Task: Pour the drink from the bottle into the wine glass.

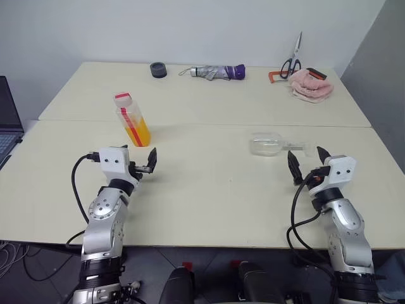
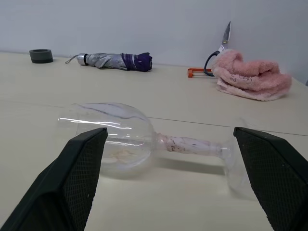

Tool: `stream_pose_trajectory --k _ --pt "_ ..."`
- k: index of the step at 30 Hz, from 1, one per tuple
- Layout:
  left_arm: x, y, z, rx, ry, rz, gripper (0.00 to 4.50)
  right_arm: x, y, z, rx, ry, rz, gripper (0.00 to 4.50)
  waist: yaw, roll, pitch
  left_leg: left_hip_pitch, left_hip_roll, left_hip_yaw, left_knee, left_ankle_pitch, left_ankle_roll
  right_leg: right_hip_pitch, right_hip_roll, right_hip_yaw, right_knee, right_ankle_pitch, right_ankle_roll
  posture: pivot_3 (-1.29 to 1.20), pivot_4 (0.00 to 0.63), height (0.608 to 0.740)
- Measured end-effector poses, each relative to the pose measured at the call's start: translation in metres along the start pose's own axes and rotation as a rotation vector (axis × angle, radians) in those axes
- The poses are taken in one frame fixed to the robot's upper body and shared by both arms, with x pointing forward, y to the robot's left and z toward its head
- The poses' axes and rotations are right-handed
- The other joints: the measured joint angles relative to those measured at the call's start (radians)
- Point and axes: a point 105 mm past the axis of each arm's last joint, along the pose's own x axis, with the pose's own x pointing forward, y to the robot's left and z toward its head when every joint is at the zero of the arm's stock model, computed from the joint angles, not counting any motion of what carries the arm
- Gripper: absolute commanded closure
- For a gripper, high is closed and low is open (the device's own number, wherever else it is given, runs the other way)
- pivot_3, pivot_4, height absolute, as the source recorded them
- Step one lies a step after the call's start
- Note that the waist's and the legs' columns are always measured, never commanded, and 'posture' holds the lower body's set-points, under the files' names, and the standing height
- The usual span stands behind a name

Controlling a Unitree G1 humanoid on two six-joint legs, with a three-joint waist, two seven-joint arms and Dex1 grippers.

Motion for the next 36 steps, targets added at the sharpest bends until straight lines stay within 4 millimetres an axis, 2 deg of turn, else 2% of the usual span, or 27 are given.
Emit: stream_pose_trajectory --k 22,32,36 --pt "-0.001 0.002 0.003 -0.007 -0.023 0.001 0.01 0.0 0.005 -0.001 0.0 0.003 0.024 0.0 0.0 0.0 0.0 0.0 0.0 0.0 0.0 0.0 0.0 0.0 0.0 0.0 0.0 0.0 0.0 0.0 0.15 0.74" --pt "-0.001 0.003 0.005 -0.023 -0.032 -0.001 0.01 -0.001 0.024 -0.002 -0.018 0.026 0.18 0.0 0.0 0.0 0.0 0.0 0.0 0.0 0.0 0.0 0.0 0.0 0.0 0.0 0.0 0.0 0.001 0.0 0.15 0.74" --pt "-0.001 0.007 0.004 0.0 -0.016 0.019 0.01 -0.002 0.033 -0.009 -0.015 0.098 0.266 0.0 0.0 0.0 0.0 0.0 0.0 0.0 0.0 0.0 0.0 0.0 0.0 0.0 0.0 0.0 0.0 0.0 0.15 0.74"
